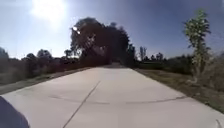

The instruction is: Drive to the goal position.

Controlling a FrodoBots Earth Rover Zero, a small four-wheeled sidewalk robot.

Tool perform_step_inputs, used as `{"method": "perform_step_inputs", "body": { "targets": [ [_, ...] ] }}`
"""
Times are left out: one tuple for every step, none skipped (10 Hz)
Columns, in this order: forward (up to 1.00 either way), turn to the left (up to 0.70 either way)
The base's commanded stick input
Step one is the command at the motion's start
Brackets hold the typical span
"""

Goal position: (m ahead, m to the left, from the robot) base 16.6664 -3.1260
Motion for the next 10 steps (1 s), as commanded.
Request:
{"method": "perform_step_inputs", "body": {
  "targets": [
    [0.7, 0.0],
    [0.7, 0.0],
    [0.7, 0.0],
    [0.7, 0.0],
    [0.7, 0.31],
    [0.7, 0.35],
    [0.7, 0.29],
    [0.7, 0.0],
    [0.7, 0.0],
    [0.7, 0.0]
  ]
}}
